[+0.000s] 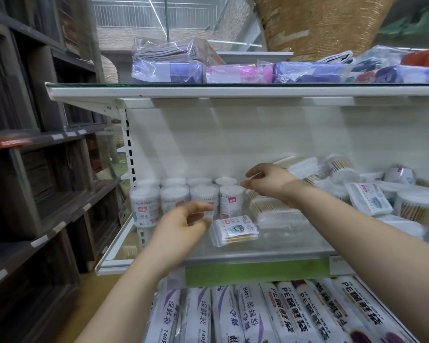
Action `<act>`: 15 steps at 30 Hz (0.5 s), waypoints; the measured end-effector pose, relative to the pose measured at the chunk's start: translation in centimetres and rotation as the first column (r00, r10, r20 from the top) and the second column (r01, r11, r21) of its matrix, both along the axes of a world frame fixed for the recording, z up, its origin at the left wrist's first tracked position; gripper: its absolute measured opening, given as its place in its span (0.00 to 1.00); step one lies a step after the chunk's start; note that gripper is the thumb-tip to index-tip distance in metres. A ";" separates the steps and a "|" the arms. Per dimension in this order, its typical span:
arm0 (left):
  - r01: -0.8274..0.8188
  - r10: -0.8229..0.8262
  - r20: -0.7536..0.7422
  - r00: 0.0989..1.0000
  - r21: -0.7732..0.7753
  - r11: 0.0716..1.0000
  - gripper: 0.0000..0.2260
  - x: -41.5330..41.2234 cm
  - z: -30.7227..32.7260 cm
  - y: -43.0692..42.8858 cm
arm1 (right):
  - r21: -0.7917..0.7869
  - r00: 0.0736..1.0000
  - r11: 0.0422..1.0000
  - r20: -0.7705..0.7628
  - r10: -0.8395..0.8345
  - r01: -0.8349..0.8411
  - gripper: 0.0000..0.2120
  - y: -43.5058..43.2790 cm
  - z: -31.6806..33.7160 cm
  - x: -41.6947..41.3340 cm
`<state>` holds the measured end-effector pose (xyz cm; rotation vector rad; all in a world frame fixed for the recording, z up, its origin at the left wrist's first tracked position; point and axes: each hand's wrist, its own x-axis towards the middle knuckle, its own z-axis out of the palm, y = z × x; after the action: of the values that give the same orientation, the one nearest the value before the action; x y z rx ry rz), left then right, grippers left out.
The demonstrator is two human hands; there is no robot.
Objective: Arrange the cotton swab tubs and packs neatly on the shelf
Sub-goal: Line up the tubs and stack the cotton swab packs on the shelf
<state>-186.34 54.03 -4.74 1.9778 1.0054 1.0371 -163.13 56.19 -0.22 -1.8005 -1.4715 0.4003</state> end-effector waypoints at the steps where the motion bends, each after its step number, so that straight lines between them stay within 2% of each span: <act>1: 0.008 -0.007 -0.053 0.999 0.019 1.000 0.09 0.5 0.0 -0.1 | 0.004 0.998 1.000 0.055 0.001 -0.002 0.19 -1.1 0.5 0.3; 4: 0.019 0.008 -0.238 0.971 0.111 0.994 0.12 2.0 -0.6 -0.1 | -0.020 0.961 1.000 0.275 0.015 -0.010 0.17 -4.4 0.7 0.1; 6: 0.037 0.013 -0.280 0.960 0.174 0.984 0.13 3.3 -1.0 -0.3 | -0.067 0.909 0.996 0.410 0.078 -0.055 0.19 -6.4 -0.4 -0.6; 10: 0.088 -0.048 -0.204 0.978 0.193 0.977 0.09 5.0 -1.6 -0.5 | -0.164 0.855 0.964 0.448 0.261 -0.208 0.19 -8.2 -3.2 -2.7; 15: 0.078 -0.042 -0.214 0.976 0.166 0.983 0.12 6.2 -1.9 -0.4 | -0.152 0.834 0.959 0.473 0.284 -0.240 0.13 -8.3 -4.7 -2.5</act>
<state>-180.14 53.64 -6.62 2.2846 0.9861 0.9234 -165.62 47.85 -4.94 -1.8562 -2.1007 0.1372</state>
